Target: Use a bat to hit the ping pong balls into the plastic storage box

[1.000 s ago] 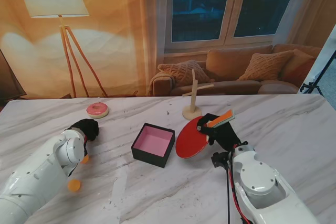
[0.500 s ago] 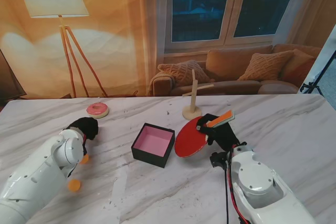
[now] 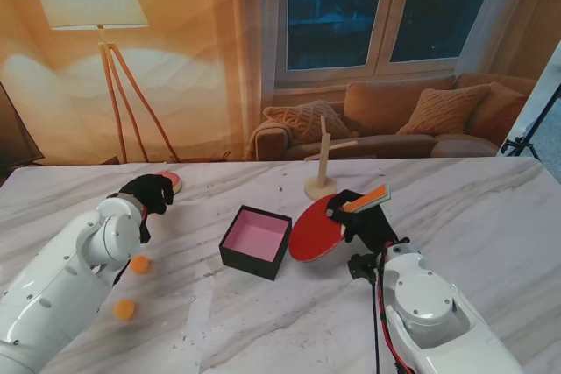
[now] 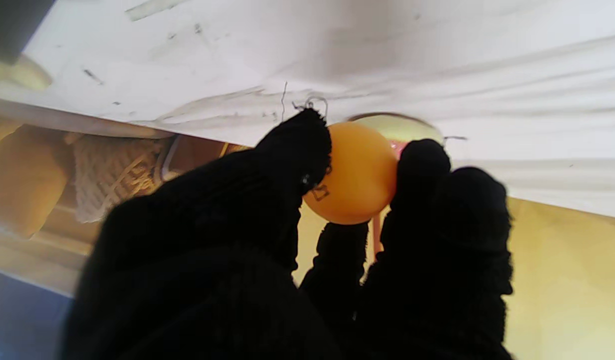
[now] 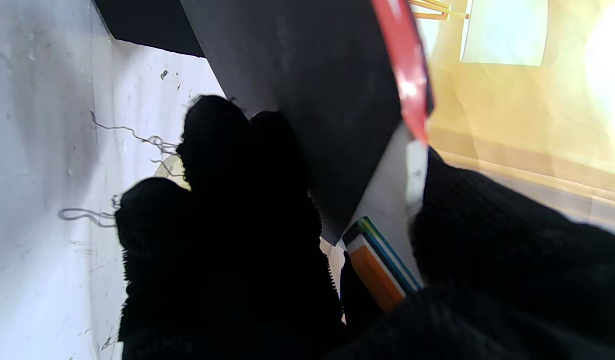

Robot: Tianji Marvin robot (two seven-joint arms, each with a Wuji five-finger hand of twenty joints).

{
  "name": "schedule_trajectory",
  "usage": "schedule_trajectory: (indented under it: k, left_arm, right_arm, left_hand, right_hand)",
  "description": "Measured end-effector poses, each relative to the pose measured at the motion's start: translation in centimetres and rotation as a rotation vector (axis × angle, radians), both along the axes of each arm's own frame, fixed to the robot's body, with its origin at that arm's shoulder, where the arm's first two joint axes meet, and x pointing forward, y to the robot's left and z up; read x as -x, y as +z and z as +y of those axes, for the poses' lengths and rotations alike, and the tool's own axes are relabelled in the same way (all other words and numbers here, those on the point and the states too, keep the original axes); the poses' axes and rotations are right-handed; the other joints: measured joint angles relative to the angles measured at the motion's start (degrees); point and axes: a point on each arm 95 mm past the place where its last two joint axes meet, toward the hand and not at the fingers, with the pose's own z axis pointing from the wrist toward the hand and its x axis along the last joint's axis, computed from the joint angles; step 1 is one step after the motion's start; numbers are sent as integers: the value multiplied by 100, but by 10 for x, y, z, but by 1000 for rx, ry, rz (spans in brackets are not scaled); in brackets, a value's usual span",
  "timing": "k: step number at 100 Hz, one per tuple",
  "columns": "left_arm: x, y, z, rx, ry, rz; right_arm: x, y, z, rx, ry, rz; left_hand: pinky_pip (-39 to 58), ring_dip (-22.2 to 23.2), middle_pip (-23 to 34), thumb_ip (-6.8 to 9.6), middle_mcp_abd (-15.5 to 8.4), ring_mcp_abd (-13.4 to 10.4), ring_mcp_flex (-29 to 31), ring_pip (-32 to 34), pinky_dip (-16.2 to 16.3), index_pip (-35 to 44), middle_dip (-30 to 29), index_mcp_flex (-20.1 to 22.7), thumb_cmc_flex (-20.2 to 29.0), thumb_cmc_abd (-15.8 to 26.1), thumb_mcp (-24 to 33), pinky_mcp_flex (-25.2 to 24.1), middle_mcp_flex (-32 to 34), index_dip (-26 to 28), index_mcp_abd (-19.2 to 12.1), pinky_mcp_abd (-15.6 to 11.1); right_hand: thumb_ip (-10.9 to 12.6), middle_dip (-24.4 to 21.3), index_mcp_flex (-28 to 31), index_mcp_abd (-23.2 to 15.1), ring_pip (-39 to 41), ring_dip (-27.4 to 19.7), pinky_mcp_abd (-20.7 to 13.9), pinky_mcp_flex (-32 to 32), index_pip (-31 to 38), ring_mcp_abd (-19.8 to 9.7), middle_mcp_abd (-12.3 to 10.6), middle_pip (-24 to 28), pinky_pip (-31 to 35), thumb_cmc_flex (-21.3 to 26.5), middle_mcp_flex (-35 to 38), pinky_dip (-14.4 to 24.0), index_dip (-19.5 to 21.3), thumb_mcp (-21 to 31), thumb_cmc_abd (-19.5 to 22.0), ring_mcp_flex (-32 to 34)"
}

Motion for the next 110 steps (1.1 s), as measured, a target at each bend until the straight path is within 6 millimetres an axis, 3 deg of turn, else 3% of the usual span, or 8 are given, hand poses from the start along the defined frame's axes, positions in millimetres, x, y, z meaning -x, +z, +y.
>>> schedule_trajectory:
  k: [32,63,110]
  left_arm:
    - [-1,40,-34,82,-101,-44]
    - [-8,74,-80,152,-220,-61]
    - [-4,102,-147,289,-387,-37]
  right_arm:
    - [-2,-2,1,5,-7,1]
    - [-3,-3,1,2,-17,3]
    - [-6,-7,3,22,-38,18]
  left_hand:
    - [44,7,0,0,0,0,0,10,-1,0,0,0,0,0,0,0,0,46,0,0]
    - [45,9,0,0,0,1,0,32,-2,1,0,0,0,0,0,0,1,49,0,0]
    - [46,8,0,0,0,2,0,40,-3,1,1,0,0,0,0,0,1,96,-1,0]
  right_hand:
    - [-1,1,0,-1,0,57,-2,-21,-1,-1,0,0,-1,1,0,16,31,-1,0,-1]
    - [-2,8,0,-4,0,58,-4,-30,-9,-2,0,0,-1,1,-1,33,73,-1,0,-5]
    - [-17,150,86,-48,0,72,-39,-176,-158,-2,-31,6,-3,1,-53,72,224,-2,-9,-158]
